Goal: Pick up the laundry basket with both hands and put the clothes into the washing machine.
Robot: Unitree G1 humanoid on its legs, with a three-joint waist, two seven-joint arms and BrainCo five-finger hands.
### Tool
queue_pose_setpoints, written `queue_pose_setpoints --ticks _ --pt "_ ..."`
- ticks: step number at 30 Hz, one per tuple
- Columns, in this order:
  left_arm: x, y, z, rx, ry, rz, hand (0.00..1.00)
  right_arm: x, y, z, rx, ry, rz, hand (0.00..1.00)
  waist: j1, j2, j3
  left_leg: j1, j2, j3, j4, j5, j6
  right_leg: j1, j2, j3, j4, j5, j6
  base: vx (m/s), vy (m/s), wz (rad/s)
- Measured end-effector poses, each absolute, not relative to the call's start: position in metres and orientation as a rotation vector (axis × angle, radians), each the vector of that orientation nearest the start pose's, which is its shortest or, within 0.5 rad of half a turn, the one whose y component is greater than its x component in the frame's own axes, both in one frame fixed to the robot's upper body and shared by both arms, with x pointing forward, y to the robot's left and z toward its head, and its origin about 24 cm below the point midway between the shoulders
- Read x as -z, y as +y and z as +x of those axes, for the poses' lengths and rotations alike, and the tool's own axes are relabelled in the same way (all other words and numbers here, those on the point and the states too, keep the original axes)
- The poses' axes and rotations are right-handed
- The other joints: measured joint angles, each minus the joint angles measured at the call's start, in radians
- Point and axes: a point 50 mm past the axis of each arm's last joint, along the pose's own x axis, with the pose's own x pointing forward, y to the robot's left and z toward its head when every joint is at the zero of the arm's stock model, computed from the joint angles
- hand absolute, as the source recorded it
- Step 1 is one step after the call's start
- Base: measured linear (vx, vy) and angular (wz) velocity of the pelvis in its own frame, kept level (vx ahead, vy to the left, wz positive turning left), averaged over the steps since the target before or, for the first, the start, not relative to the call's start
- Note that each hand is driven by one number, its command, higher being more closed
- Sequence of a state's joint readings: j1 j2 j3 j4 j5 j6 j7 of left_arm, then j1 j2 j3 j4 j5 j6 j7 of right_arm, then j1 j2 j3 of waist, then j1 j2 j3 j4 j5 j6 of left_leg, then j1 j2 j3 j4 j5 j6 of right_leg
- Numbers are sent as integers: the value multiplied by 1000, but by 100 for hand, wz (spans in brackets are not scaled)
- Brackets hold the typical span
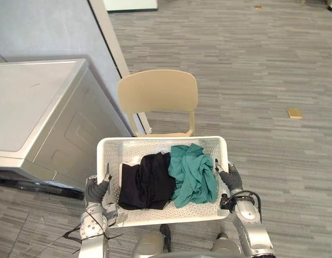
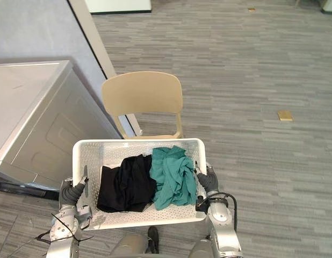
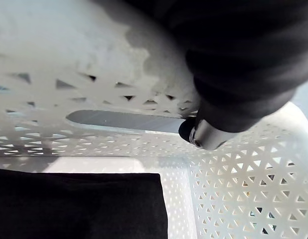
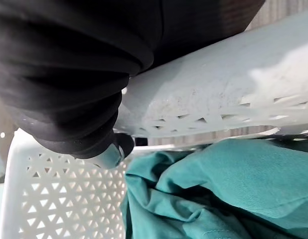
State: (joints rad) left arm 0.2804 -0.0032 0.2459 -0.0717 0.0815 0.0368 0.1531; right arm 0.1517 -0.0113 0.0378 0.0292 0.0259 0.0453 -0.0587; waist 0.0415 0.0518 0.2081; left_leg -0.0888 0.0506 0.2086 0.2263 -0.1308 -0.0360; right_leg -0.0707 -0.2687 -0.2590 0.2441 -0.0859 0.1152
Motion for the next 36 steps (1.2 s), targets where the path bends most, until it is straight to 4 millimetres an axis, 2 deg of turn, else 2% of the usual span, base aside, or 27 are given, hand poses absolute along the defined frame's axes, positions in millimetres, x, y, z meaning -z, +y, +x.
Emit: queue_pose_setpoints --ticks 4,6,8,10,11,12,15,16,18,21,23,27,33,36 --pt "4 232 186 -449 250 141 100 9 -155 222 62 244 2 100 -9 -3 1 -27 7 9 18 -1 3 -24 12 17 -16 18 4 -19 9 -18" --pt "0 232 194 -441 228 139 100 4 -156 232 57 222 -12 100 -12 -6 3 -66 21 9 37 0 3 -51 25 17 -27 29 8 -4 -33 -6" --pt "-7 231 211 -430 190 137 100 -7 -157 246 58 178 -31 100 -10 -7 5 -126 27 8 53 13 11 -99 36 14 -37 47 8 -13 -15 -2" --pt "-22 232 239 -426 124 124 100 -23 -156 272 67 119 -48 100 -9 -17 37 -184 39 3 55 34 11 -151 48 13 -42 66 -3 -56 -40 1" --pt "-27 231 247 -420 105 117 100 -29 -157 277 75 97 -52 100 -9 -17 54 -192 39 -4 53 41 10 -156 49 9 -42 68 -6 -64 -27 16" --pt "-40 231 262 -410 57 119 100 -43 -158 288 86 46 -58 100 -8 -22 93 -207 41 -12 51 53 9 -168 52 3 -42 74 -9 -72 -22 17" --pt "-75 234 300 -400 -45 117 100 -81 -161 312 107 -79 -95 100 -3 -30 152 -278 43 -31 32 99 7 -233 57 -19 -43 95 -21 -111 -33 17" --pt "-83 235 307 -399 -65 119 100 -88 -161 317 110 -101 -94 100 -2 -33 165 -286 43 -36 23 112 5 -241 57 -21 -43 98 -23 -87 -42 18" --pt "-110 240 330 -404 -124 136 100 -113 -158 336 123 -164 -96 100 2 -39 211 -301 49 -46 -3 142 -1 -262 61 -33 -44 110 -35 -101 -41 12" --pt "-133 250 346 -428 -159 145 100 -135 -149 347 115 -225 -85 100 17 -40 214 -349 55 -49 -20 165 -7 -318 69 -32 -42 120 -40 -83 -27 -1" --pt "-144 254 352 -433 -176 159 100 -142 -145 349 117 -245 -80 100 30 -45 221 -365 60 -50 -19 170 -9 -337 75 -30 -38 122 -43 -52 -43 -4" --pt "-158 256 359 -429 -199 182 100 -146 -143 350 133 -257 -64 100 34 -50 227 -399 71 -63 -19 180 -19 -361 79 -42 -37 124 -45 -13 -17 5" --pt "-163 254 361 -426 -208 179 100 -145 -144 342 143 -273 -36 100 41 -57 246 -424 88 -66 -15 182 -23 -378 93 -47 -37 126 -48 0 0 0" --pt "-174 251 364 -420 -232 173 100 -151 -146 339 157 -301 -25 100 55 -61 261 -441 103 -66 -1 182 -25 -389 106 -51 -37 129 -53 -4 -38 -2"
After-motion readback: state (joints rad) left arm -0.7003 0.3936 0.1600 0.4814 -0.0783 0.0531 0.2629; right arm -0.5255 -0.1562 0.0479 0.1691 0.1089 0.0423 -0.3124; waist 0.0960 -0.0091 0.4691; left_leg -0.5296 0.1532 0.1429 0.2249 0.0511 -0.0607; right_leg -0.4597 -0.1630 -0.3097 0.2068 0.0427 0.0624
